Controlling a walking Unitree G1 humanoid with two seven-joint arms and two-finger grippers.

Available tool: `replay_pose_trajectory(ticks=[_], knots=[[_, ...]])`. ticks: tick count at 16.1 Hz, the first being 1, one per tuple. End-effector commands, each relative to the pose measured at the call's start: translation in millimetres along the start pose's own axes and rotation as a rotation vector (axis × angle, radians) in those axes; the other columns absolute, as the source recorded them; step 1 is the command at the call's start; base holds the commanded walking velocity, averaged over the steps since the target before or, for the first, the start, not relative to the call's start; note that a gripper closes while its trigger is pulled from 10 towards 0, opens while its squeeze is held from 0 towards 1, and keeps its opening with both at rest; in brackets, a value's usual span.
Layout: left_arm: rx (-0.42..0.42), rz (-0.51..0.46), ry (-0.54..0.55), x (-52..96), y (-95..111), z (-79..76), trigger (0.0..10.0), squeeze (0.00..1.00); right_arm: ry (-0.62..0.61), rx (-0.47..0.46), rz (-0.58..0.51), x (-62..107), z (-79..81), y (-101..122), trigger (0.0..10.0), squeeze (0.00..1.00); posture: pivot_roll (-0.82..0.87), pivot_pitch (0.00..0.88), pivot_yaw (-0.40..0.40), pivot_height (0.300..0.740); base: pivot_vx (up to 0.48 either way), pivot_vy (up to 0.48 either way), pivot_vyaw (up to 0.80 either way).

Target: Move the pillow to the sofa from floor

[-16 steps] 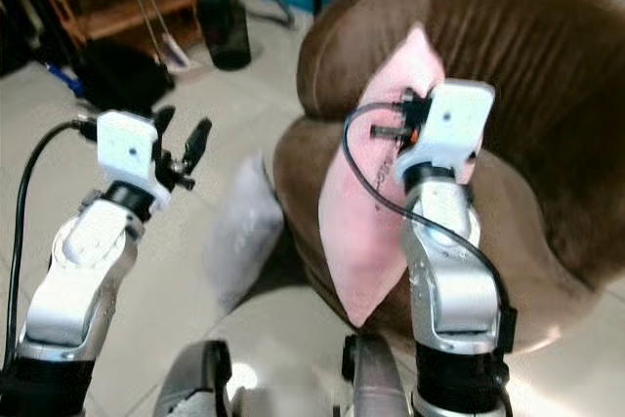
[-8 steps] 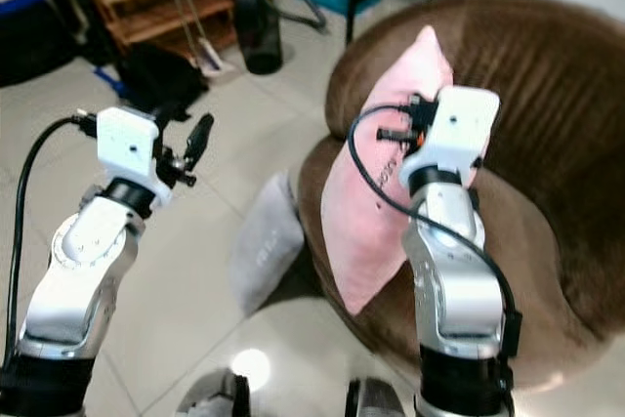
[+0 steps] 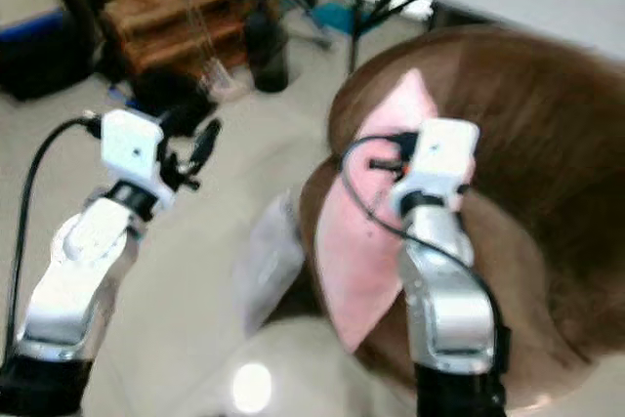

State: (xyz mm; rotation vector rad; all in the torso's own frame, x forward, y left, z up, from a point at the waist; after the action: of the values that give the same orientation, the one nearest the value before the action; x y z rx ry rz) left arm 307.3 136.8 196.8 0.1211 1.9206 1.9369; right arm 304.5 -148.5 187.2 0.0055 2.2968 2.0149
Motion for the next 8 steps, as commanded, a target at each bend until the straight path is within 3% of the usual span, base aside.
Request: replay_pose_trajectory(ticks=[1, 5, 8], knots=[[0.005, -0.008, -0.018, -1.9, 2.3, -2.2, 10.0, 0.00, -0.020, -0.003, -0.038, 0.8, -5.5, 8.5, 10.0, 0.00, -0.07, 0.005, 0.056, 0.740, 0.371, 0.000, -0.80], [0.005, -0.006, -0.021, -0.6, 1.6, -0.6, 10.0, 0.00, -0.009, -0.003, -0.033, 2.3, -3.8, 6.8, 10.0, 0.00, -0.07, 0.001, 0.053, 0.740, 0.373, 0.000, -0.72], [0.007, -0.004, -0.026, 0.3, 1.1, -0.6, 10.0, 0.00, -0.014, 0.015, -0.011, 2.6, -5.0, 2.3, 10.0, 0.00, -0.07, 0.000, 0.052, 0.740, 0.372, 0.000, 0.00]])
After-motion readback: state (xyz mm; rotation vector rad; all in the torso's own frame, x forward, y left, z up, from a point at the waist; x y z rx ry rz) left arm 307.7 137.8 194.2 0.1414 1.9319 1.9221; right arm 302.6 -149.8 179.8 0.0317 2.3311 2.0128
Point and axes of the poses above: a point about 5 cm out from each wrist's last joint towards the gripper, its own x axis pointing back from the gripper into the wrist, its own y axis along the axis of the wrist's last joint, z = x × y, the point moved 2 cm from there along -x, pointing out of the wrist towards the gripper, and after that the axes turned 11 degrees about x, right-handed, at the moved point
